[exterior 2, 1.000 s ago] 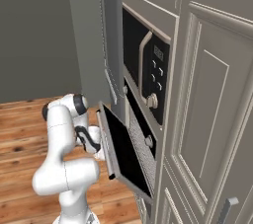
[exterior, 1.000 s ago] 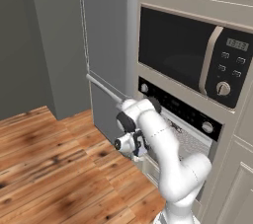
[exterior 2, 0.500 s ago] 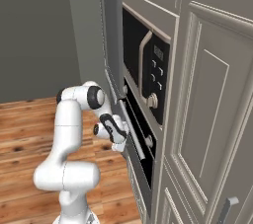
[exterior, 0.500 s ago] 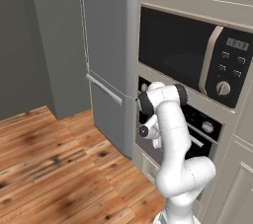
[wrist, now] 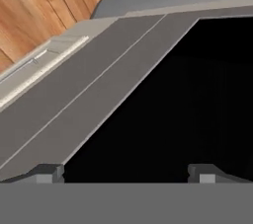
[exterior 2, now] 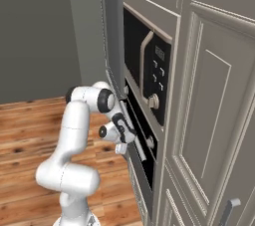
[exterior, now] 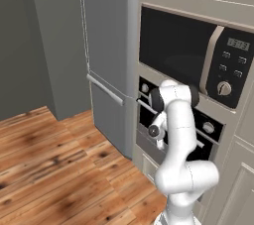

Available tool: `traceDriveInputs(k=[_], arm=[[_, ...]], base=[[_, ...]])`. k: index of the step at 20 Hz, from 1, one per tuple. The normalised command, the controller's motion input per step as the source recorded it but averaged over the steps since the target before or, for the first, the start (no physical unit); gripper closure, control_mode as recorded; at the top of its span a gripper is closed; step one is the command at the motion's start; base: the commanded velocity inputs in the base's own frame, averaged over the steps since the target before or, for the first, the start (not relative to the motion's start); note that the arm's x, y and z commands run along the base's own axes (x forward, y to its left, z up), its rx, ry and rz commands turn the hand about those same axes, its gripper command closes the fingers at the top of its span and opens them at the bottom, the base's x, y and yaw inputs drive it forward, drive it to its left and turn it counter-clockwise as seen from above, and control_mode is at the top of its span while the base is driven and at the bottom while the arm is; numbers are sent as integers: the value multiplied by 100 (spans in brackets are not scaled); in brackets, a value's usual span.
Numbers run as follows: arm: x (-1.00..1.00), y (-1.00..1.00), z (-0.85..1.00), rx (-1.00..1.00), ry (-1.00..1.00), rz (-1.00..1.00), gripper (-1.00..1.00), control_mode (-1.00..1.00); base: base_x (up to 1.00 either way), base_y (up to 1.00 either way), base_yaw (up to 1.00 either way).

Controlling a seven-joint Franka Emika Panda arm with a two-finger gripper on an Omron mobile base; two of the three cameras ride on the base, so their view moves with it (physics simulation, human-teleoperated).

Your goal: Place the fish on the bottom rack of the oven, and slide the tray back inside. Close the oven door.

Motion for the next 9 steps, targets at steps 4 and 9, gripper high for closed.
traceDriveInputs(k=[4, 9], arm=[[-9, 0, 50, -52, -48, -7, -100, -100], [-5, 0, 49, -46, -43, -8, -100, -100]], base=[[0, 0, 0], [0, 0, 0]])
